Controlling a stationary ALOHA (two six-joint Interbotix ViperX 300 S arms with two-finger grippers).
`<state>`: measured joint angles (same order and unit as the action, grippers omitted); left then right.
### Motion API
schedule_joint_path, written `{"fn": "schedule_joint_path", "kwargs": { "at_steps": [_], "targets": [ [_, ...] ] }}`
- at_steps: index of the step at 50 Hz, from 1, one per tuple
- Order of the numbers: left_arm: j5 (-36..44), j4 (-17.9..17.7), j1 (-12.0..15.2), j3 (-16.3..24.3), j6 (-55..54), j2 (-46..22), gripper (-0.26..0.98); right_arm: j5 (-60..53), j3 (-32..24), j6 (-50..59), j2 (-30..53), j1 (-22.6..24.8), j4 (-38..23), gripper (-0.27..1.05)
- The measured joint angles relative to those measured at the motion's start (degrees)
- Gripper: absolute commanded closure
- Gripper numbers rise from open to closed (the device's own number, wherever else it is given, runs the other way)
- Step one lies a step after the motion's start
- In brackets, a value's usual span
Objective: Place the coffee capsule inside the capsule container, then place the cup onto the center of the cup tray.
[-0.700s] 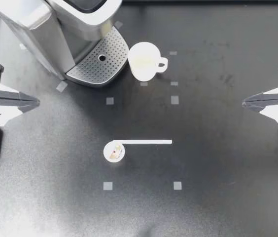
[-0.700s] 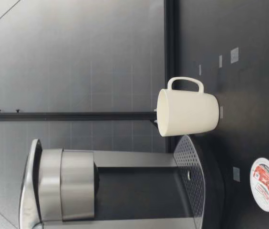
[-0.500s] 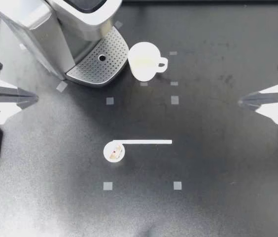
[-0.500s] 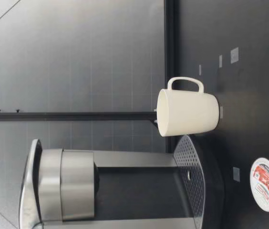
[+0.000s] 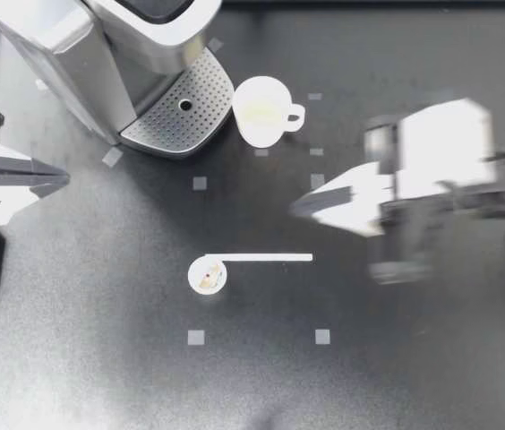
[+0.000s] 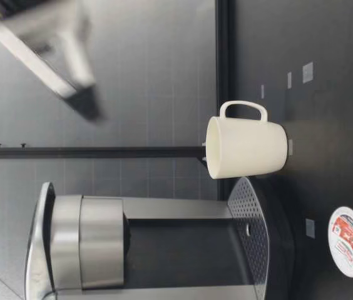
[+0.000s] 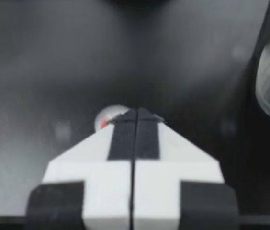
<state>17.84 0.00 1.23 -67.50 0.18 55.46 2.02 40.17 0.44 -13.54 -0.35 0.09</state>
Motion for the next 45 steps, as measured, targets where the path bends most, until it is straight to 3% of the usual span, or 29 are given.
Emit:
{"fn": "schedule_joint_path", "kwargs": {
  "at_steps": [9, 18, 35, 45],
  "targets": [
    [0.0, 0.0, 0.0, -0.6, 0.1, 0.0, 0.61, 12.0, -8.0, -0.4, 9.9, 1.1, 0.1, 0.77],
    [0.0, -0.1, 0.0, -1.6, 0.1, 0.0, 0.61, 23.0, -14.8, -0.4, 16.9, 1.7, 0.1, 0.57],
    [-0.1, -0.1, 0.0, -1.8, 0.2, -0.1, 0.61, 27.4, -18.8, 0.4, 22.8, 2.0, 1.4, -0.12],
    [0.0, 0.0, 0.0, -1.9, 0.3, -0.1, 0.61, 26.0, -18.8, 1.3, 25.5, 2.0, 3.4, -0.14]
  ]
}}
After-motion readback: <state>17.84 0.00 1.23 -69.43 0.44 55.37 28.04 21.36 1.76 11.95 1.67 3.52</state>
